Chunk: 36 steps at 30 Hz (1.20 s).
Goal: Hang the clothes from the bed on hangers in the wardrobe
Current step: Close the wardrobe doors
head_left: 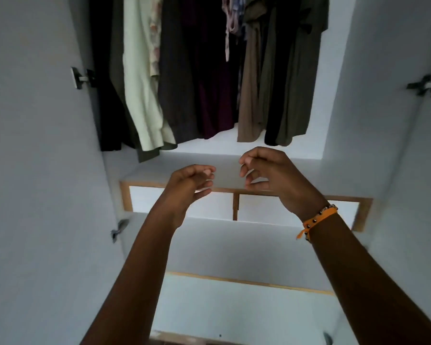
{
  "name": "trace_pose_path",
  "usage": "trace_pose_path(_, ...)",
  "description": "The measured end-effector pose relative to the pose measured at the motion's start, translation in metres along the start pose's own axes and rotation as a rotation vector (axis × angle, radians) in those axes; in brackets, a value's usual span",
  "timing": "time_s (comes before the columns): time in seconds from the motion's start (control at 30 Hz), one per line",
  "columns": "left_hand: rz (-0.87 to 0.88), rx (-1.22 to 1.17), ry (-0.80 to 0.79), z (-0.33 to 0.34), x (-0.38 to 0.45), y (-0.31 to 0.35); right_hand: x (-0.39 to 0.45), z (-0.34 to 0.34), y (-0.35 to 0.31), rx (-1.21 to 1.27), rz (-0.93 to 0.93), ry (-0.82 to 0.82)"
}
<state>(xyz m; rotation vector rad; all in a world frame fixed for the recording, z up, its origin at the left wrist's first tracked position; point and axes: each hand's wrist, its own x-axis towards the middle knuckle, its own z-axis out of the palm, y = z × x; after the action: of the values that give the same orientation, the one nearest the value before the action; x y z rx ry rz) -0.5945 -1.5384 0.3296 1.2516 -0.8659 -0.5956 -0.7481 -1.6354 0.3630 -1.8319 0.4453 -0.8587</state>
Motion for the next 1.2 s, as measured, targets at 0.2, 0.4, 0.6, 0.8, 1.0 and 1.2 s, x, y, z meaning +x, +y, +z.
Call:
trace_pose_path(0.2, -0.066, 0.011, 0.192, -0.093, -0.071, -0.026, -0.024, 0.111, 0.017, 0.112, 0.060, -0.226)
trace_pose_path(0.4, -0.161, 0.017, 0.350, -0.176, -0.141, -0.048, -0.058, 0.220, 0.030, 0.221, 0.150, -0.366)
trace_pose_path(0.6, -0.128, 0.073, 0.814, -0.260, -0.192, -0.073, -0.093, 0.339, 0.030, 0.226, 0.157, -0.489)
trace_pose_path(0.8, -0.201, 0.350, 1.148, -0.353, -0.203, -0.073, -0.100, 0.448, 0.015, 0.181, 0.099, -0.508)
trace_pose_path(1.0, -0.091, 0.273, 0.806, -0.415, -0.198, -0.081, -0.091, 0.494, 0.013, 0.022, 0.033, -0.447)
trace_pose_path(1.2, 0.025, 0.222, 0.804, -0.415, -0.213, -0.090, -0.083, 0.517, 0.013, -0.043, 0.031, -0.349)
